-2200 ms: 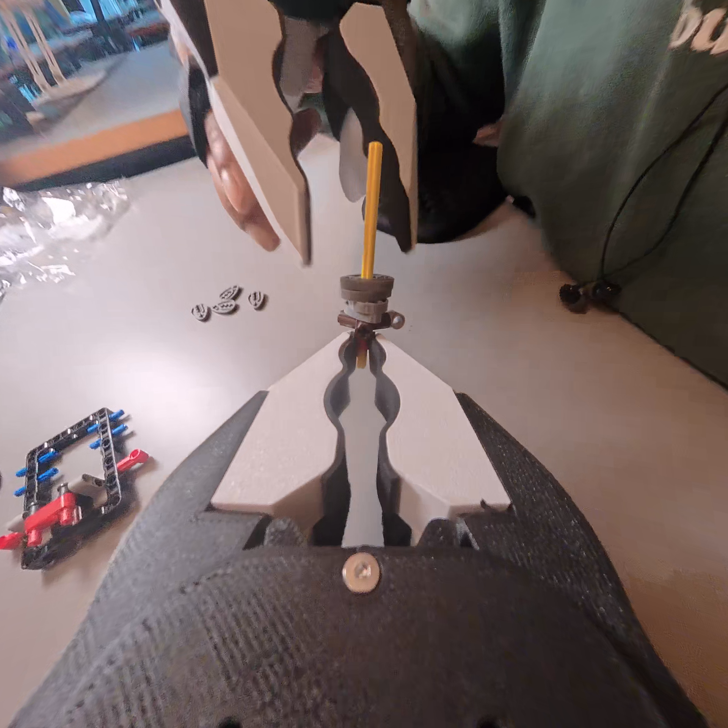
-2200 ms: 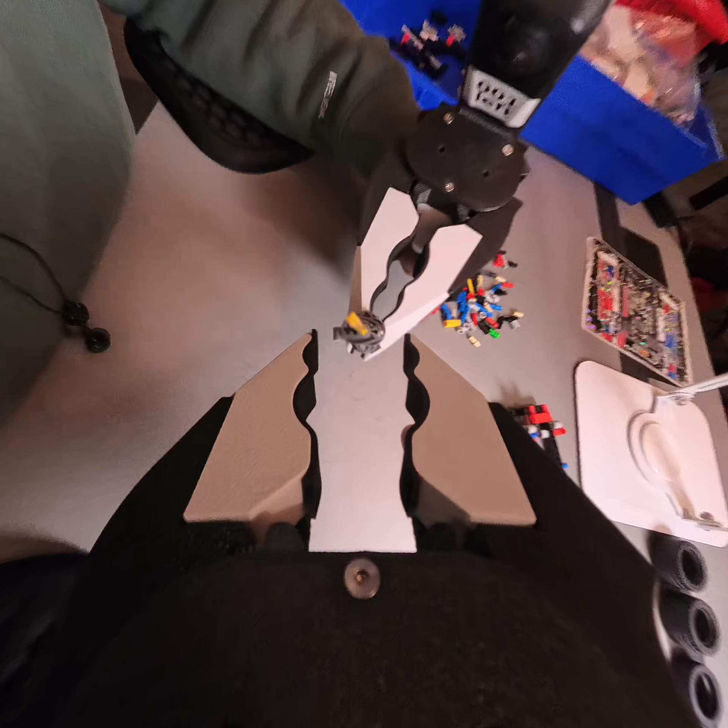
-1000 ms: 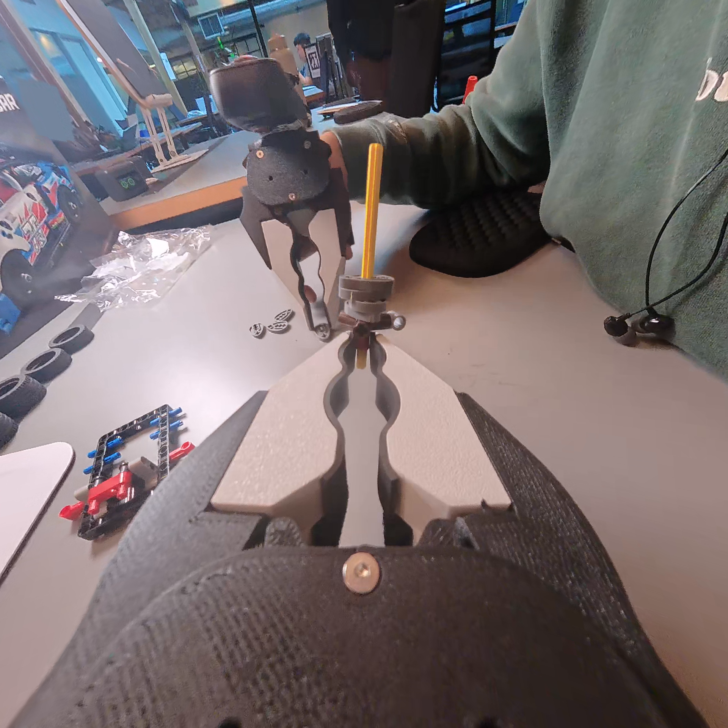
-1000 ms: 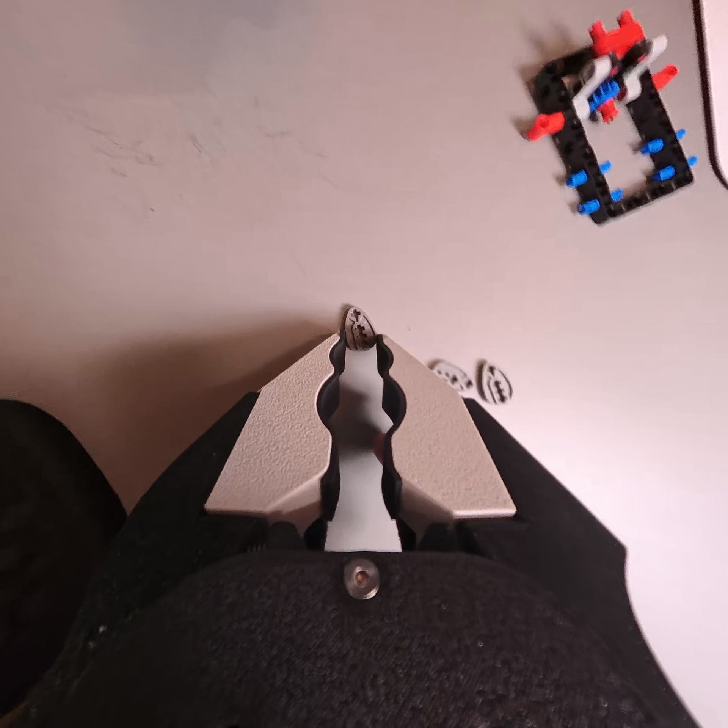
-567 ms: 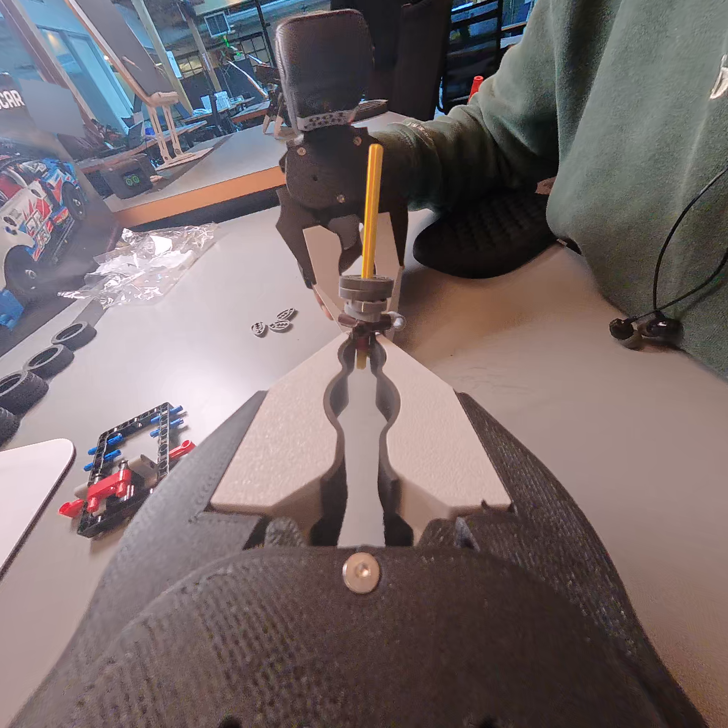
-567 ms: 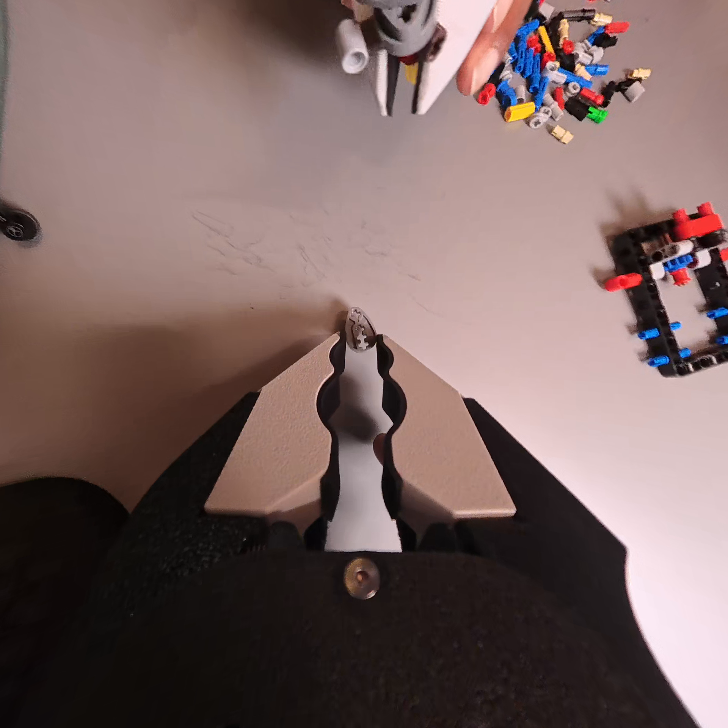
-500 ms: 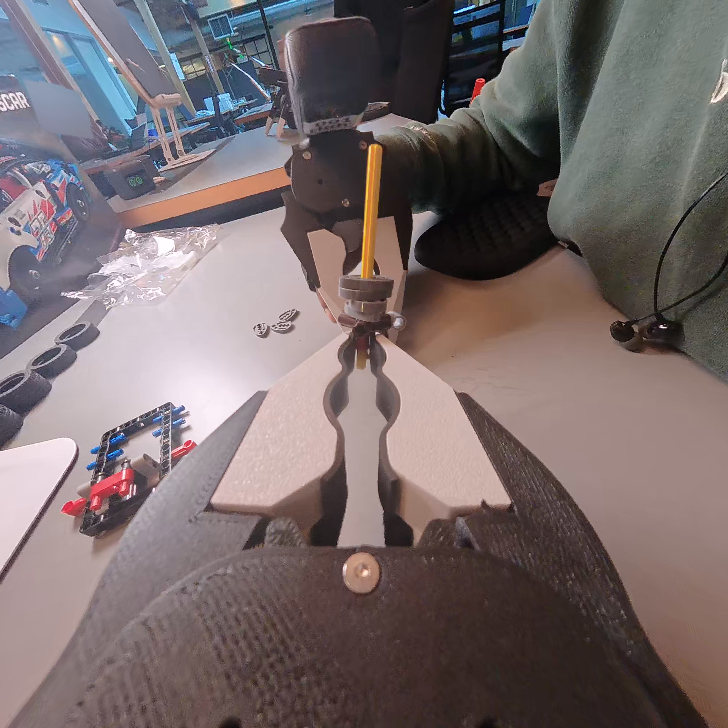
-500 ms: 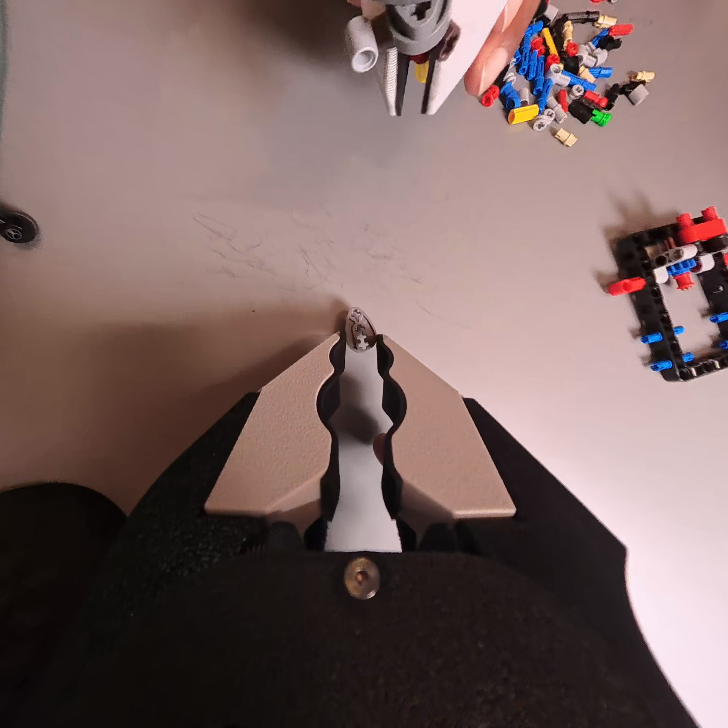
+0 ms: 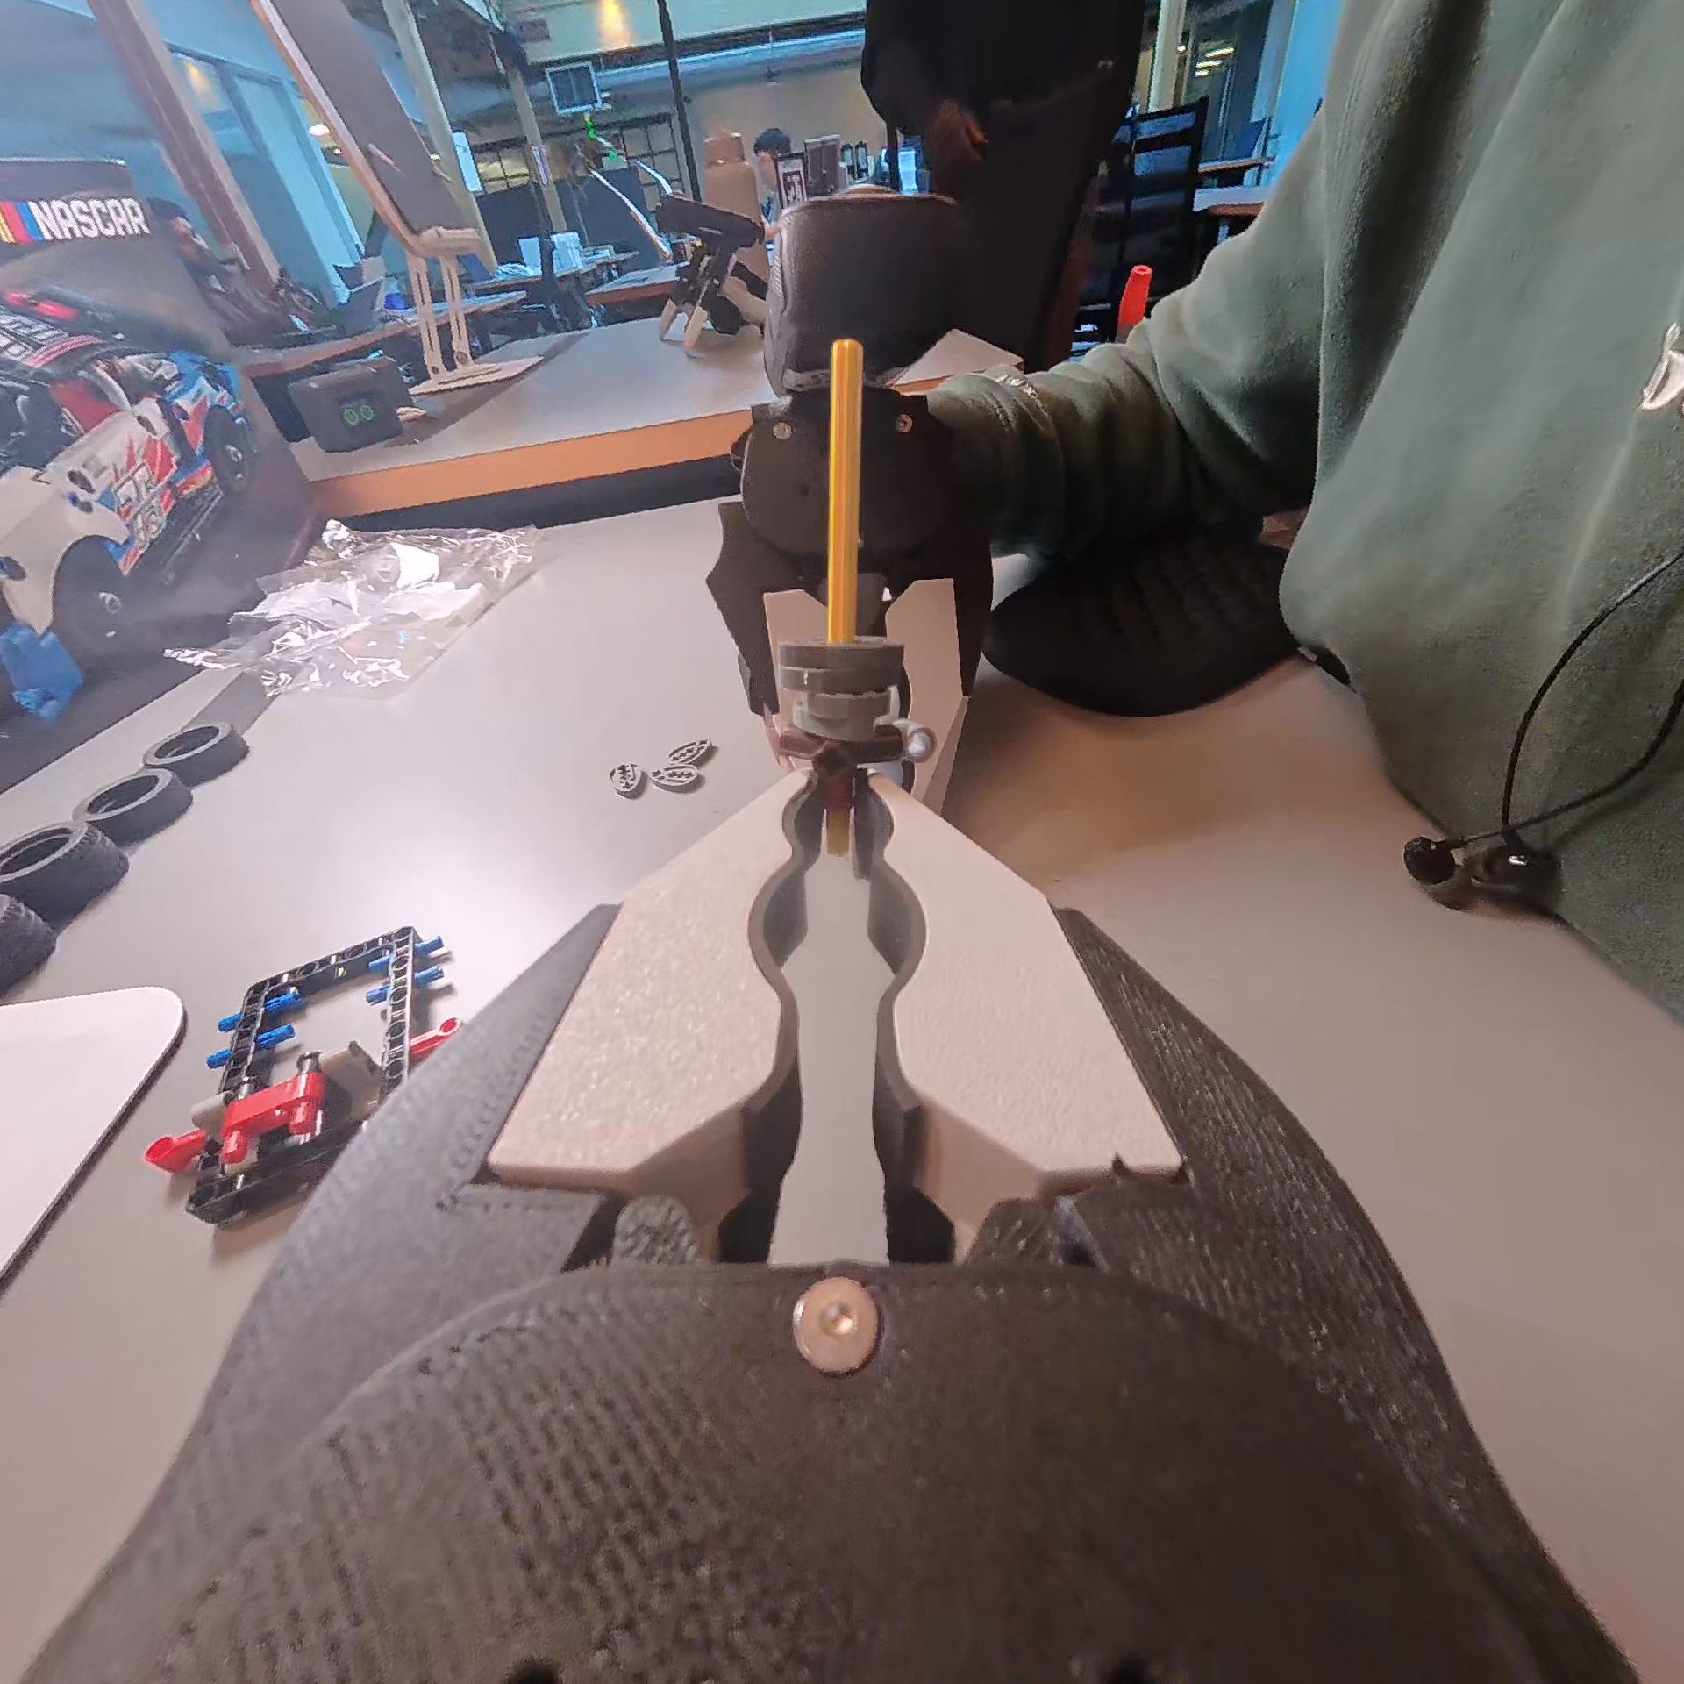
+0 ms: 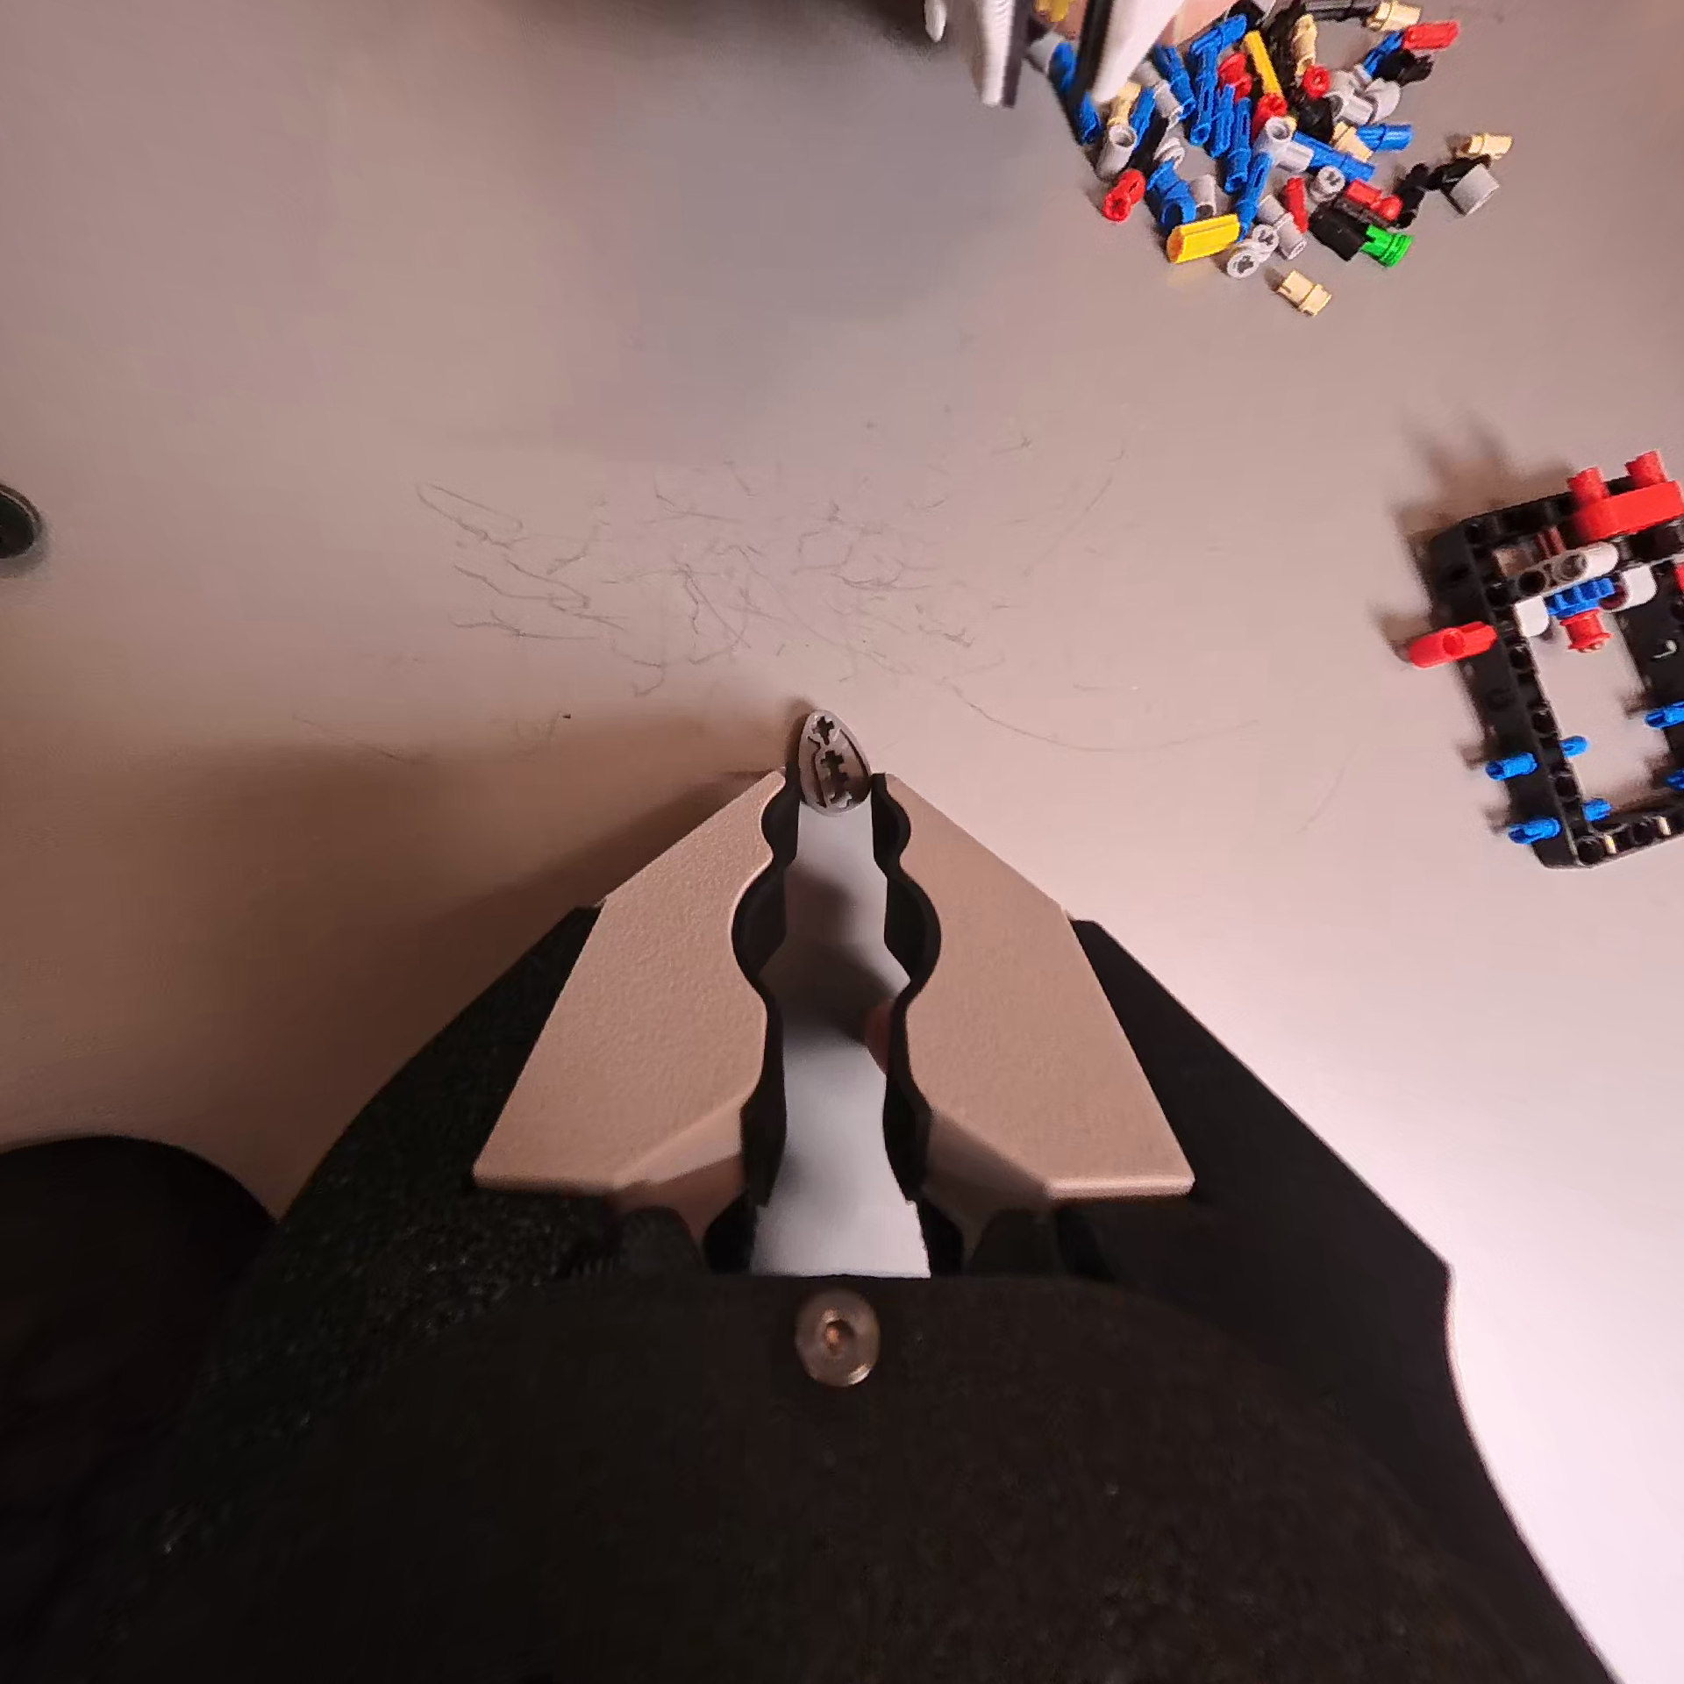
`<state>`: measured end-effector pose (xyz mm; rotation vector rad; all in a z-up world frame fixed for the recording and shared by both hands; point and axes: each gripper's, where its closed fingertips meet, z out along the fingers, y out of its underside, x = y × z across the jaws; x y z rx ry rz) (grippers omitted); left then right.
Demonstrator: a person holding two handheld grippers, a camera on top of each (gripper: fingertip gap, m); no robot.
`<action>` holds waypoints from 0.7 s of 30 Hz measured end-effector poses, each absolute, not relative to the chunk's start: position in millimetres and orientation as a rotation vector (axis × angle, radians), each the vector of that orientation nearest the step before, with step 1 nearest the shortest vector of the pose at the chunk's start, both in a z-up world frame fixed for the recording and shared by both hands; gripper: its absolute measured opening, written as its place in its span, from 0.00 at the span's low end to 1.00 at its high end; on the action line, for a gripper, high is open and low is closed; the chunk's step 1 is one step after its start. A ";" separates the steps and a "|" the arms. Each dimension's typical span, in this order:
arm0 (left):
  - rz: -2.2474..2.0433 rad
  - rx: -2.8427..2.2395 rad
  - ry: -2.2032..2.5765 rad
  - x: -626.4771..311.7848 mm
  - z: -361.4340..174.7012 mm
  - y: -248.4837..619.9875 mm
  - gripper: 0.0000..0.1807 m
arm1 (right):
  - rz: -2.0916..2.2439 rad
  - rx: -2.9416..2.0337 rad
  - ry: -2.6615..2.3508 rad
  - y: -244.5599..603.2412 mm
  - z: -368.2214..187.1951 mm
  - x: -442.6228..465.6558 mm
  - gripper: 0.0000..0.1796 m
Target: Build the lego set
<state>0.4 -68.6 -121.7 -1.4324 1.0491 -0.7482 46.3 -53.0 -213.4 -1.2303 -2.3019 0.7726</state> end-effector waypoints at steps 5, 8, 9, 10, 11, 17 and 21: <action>-0.753 -1.457 1.058 0.5 -125.8 -69.1 0.02 | 0.764 -1.229 -2.300 -53.0 -213.7 46.4 0.07; -0.746 -1.469 1.058 0.1 -128.4 -68.0 0.02 | 0.755 -1.228 -2.301 -52.8 -214.2 46.6 0.07; -0.746 -1.467 1.056 0.0 -128.5 -67.9 0.02 | 0.750 -1.227 -2.301 -52.6 -214.3 46.8 0.07; -0.745 -1.467 1.054 -0.1 -128.5 -67.6 0.02 | 0.743 -1.226 -2.301 -52.2 -214.6 47.0 0.07; -0.742 -1.466 1.051 -0.5 -128.3 -67.1 0.02 | 0.736 -1.224 -2.303 -51.8 -215.0 47.2 0.07; -0.738 -1.468 1.051 -2.5 -129.5 -66.7 0.02 | 0.730 -1.225 -2.296 -50.6 -214.3 47.5 0.07; -0.738 -1.469 1.056 -3.7 -131.6 -66.8 0.02 | 0.708 -1.250 -2.269 -44.1 -211.3 47.4 0.08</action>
